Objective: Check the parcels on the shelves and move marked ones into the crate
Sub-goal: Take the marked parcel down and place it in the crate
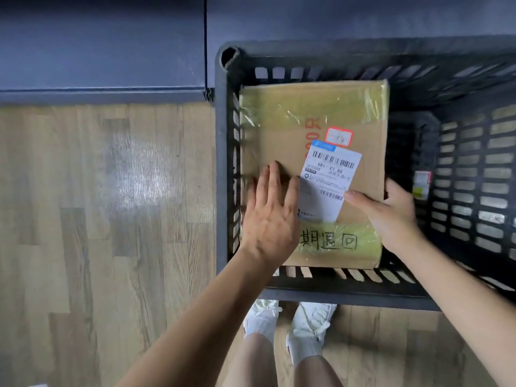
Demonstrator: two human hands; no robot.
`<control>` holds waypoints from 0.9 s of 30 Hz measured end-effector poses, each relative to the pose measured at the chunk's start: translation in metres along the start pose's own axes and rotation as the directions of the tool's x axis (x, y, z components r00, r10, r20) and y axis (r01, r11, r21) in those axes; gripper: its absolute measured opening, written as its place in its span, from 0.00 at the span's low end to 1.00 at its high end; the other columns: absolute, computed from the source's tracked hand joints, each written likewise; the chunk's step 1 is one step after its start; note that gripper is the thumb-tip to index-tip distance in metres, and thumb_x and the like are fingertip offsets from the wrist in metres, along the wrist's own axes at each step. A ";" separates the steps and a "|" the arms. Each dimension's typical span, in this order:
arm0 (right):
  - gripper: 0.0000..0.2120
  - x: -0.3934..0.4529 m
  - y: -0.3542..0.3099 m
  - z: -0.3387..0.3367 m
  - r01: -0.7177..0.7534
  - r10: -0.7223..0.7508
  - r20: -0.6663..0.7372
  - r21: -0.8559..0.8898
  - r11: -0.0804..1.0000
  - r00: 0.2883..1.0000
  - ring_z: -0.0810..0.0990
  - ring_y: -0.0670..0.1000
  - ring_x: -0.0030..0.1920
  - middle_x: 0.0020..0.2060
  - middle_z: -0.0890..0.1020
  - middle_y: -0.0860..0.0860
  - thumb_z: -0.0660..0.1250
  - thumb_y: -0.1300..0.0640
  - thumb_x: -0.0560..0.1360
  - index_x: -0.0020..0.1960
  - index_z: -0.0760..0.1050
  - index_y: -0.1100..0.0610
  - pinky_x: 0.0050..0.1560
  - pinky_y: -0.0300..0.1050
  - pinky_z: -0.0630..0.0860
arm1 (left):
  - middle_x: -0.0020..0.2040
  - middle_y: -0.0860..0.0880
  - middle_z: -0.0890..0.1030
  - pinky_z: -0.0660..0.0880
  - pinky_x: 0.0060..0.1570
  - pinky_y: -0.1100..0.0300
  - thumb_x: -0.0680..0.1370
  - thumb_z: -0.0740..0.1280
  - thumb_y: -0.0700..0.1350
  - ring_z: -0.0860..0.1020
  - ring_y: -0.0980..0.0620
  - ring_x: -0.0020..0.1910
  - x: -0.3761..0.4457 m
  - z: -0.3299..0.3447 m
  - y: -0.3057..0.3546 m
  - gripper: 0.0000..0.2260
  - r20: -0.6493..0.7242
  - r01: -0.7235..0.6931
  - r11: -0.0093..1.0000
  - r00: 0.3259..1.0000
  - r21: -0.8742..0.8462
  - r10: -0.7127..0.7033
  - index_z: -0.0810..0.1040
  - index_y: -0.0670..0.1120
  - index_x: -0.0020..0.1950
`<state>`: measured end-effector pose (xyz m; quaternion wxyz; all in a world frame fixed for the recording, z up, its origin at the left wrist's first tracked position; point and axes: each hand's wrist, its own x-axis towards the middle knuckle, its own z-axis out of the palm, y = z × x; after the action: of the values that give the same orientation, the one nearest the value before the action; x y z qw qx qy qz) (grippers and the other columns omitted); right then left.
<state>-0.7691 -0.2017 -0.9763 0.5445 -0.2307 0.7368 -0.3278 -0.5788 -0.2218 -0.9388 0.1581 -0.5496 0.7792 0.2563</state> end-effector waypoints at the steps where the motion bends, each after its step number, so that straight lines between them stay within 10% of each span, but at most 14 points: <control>1: 0.17 0.003 0.004 0.001 -0.003 0.003 -0.003 -0.007 1.000 1.000 0.82 0.38 0.42 0.42 0.82 0.41 0.74 0.66 0.66 0.48 0.76 0.49 0.41 0.33 0.78 | 0.74 0.32 0.55 0.56 0.69 0.39 0.73 0.65 0.46 0.57 0.35 0.73 0.004 0.004 -0.002 0.30 0.024 0.010 1.000 1.000 -0.001 -0.010 0.62 0.40 0.73; 5: 0.17 0.017 0.021 0.008 -0.020 0.020 -0.006 -0.028 0.999 1.000 0.81 0.36 0.41 0.43 0.81 0.42 0.73 0.67 0.67 0.50 0.75 0.51 0.40 0.30 0.76 | 0.76 0.41 0.37 0.40 0.73 0.47 0.79 0.56 0.47 0.39 0.42 0.75 0.021 0.016 -0.007 0.29 0.142 0.047 0.999 0.989 -0.003 -0.046 0.45 0.45 0.77; 13: 0.20 0.040 0.041 0.009 -0.084 0.082 -0.020 -0.164 0.983 0.996 0.79 0.39 0.42 0.45 0.81 0.45 0.74 0.65 0.67 0.54 0.73 0.54 0.43 0.31 0.75 | 0.76 0.40 0.36 0.41 0.73 0.50 0.78 0.57 0.45 0.40 0.40 0.75 0.036 0.026 -0.003 0.29 0.202 0.195 0.973 0.965 -0.121 -0.169 0.47 0.44 0.76; 18: 0.25 0.047 0.035 0.008 -0.181 0.195 0.002 -0.358 0.916 0.981 0.79 0.52 0.54 0.54 0.80 0.52 0.77 0.57 0.64 0.58 0.70 0.55 0.56 0.53 0.76 | 0.75 0.39 0.33 0.41 0.73 0.47 0.79 0.54 0.45 0.39 0.38 0.75 0.036 0.023 0.001 0.29 0.262 0.200 0.976 0.950 -0.082 -0.173 0.45 0.44 0.76; 27: 0.39 0.023 -0.018 0.022 -0.249 0.199 -0.150 -0.576 0.779 0.969 0.73 0.58 0.63 0.64 0.73 0.57 0.73 0.51 0.70 0.73 0.56 0.57 0.50 0.41 0.68 | 0.77 0.42 0.41 0.45 0.75 0.49 0.78 0.57 0.57 0.40 0.41 0.76 0.034 -0.018 -0.012 0.38 0.346 0.094 0.993 0.936 -0.072 -0.063 0.38 0.42 0.76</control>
<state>-0.7555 -0.2349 -0.9822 0.4506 -0.2858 0.8454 -0.0248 -0.5783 -0.2618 -0.9444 0.2776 -0.5336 0.7052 0.3754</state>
